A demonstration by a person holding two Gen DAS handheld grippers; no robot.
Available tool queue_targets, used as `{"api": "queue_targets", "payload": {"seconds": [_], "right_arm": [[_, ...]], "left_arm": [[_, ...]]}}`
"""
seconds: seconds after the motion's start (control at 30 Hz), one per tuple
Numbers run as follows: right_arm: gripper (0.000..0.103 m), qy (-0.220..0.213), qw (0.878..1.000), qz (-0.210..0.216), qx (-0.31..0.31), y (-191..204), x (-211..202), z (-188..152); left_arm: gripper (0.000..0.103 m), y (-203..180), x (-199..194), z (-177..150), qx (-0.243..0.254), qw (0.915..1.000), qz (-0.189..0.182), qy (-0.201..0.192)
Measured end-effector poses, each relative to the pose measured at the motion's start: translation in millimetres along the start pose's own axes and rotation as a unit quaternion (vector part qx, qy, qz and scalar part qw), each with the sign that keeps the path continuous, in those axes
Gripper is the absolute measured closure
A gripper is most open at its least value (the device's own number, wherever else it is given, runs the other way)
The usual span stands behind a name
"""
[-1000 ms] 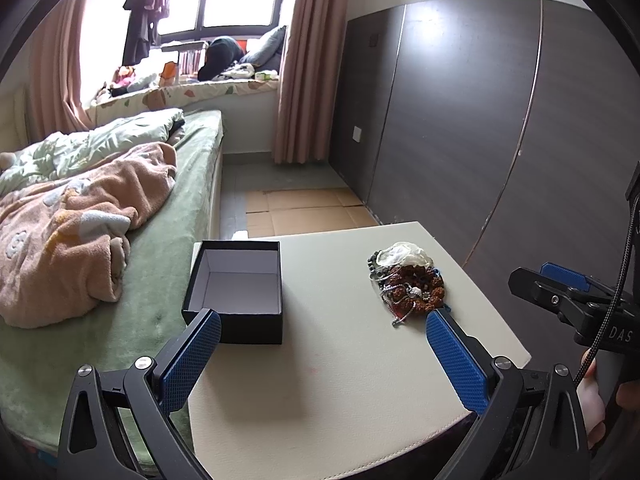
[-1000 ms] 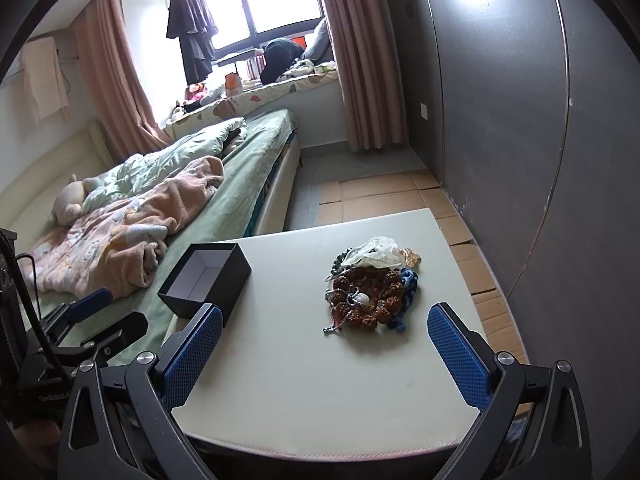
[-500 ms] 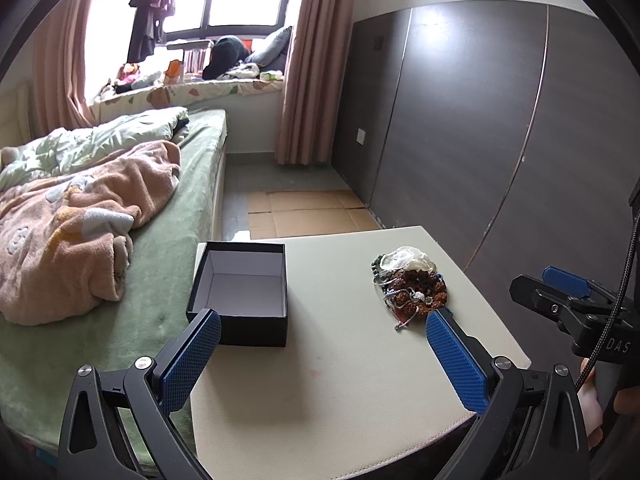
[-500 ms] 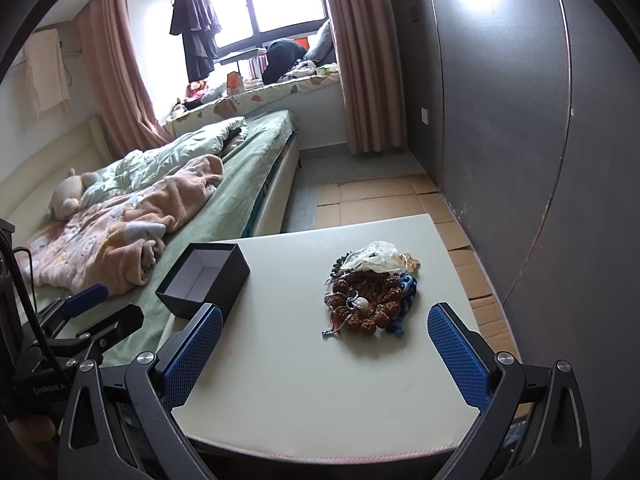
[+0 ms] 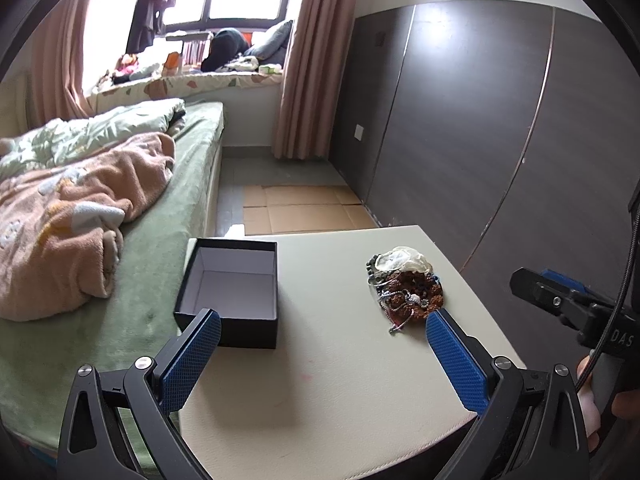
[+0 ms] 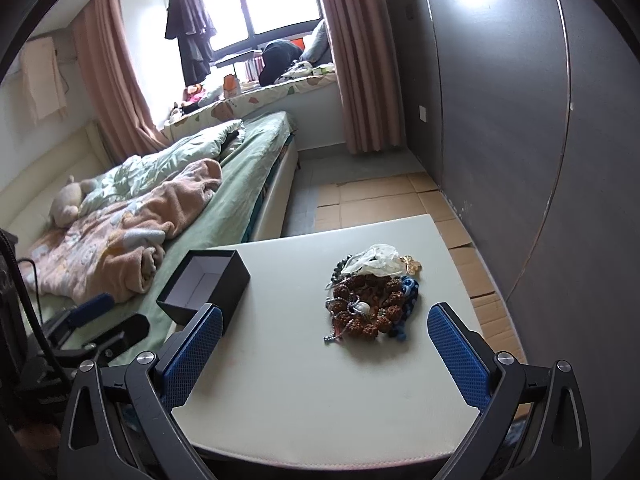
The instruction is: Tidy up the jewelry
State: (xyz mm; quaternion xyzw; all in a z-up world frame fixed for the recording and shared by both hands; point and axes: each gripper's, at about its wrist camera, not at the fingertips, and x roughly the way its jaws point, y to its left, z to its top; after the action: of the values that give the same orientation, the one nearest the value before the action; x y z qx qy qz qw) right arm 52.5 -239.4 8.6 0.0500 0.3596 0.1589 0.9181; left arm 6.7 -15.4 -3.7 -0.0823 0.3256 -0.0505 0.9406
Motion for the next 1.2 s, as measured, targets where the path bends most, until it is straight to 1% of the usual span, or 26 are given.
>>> {"api": "queue_targets", "payload": {"seconds": [0.13,0.2,0.23,0.27,0.33,0.4,0.47,0.53,0.63,0.73,0.87,0.93,0.97,1.07,1.2], "right_arm": [[0.000,0.005,0.999,0.003,0.038,-17.3,4.6,5.2],[0.000,0.005,0.998,0.005,0.060,-22.5,3.9,3.5],[0.000,0.005,0.997,0.006,0.077,-32.8,5.8,6.1],[0.000,0.003,0.996,0.005,0.087,-27.6,4.5,0.6],[0.002,0.003,0.993,0.007,0.116,-38.5,5.9,0.4],[0.004,0.004,0.990,0.006,0.139,-47.2,10.1,0.7],[0.009,0.007,0.988,0.007,0.157,-53.5,13.9,1.8],[0.017,0.013,0.984,0.014,0.178,-61.1,19.1,2.3],[0.019,0.025,0.977,0.030,0.208,-71.3,32.0,2.2],[0.022,0.037,0.972,0.030,0.229,-78.9,43.6,1.0],[0.030,0.064,0.965,0.017,0.255,-86.2,61.4,-3.5],[0.042,0.085,0.960,0.010,0.267,-89.3,73.9,-8.0],[0.043,0.096,0.957,0.009,0.272,-91.6,81.6,-10.0],[0.048,0.120,0.952,0.011,0.282,-95.4,102.0,-15.5],[0.050,0.140,0.953,0.000,0.270,-93.2,122.5,-15.6]], "left_arm": [[0.001,1.1,13.0,2.4,-0.018,0.9998,-0.009,0.006],[0.003,-0.8,20.0,3.6,-0.023,0.9996,-0.013,0.010],[0.004,-2.0,23.4,4.3,-0.026,0.9995,-0.016,0.011],[0.006,-3.5,26.8,5.2,-0.028,0.9994,-0.018,0.012],[0.008,-6.9,35.2,6.5,-0.030,0.9991,-0.025,0.016],[0.014,-10.3,42.8,7.4,-0.030,0.9989,-0.030,0.021],[0.018,-13.7,51.9,7.9,-0.030,0.9986,-0.034,0.029],[0.021,-16.6,60.7,9.4,-0.033,0.9980,-0.040,0.035],[0.023,-21.3,72.3,11.8,-0.034,0.9974,-0.046,0.042],[0.026,-26.6,83.3,13.3,-0.034,0.9969,-0.052,0.049],[0.035,-30.1,96.8,12.3,-0.034,0.9957,-0.058,0.064],[0.039,-32.1,102.4,12.2,-0.032,0.9954,-0.058,0.068],[0.040,-32.6,104.8,12.1,-0.031,0.9954,-0.058,0.070],[0.041,-32.8,110.0,11.4,-0.028,0.9955,-0.054,0.072],[0.041,-31.4,118.3,9.7,-0.024,0.9950,-0.050,0.084]]}}
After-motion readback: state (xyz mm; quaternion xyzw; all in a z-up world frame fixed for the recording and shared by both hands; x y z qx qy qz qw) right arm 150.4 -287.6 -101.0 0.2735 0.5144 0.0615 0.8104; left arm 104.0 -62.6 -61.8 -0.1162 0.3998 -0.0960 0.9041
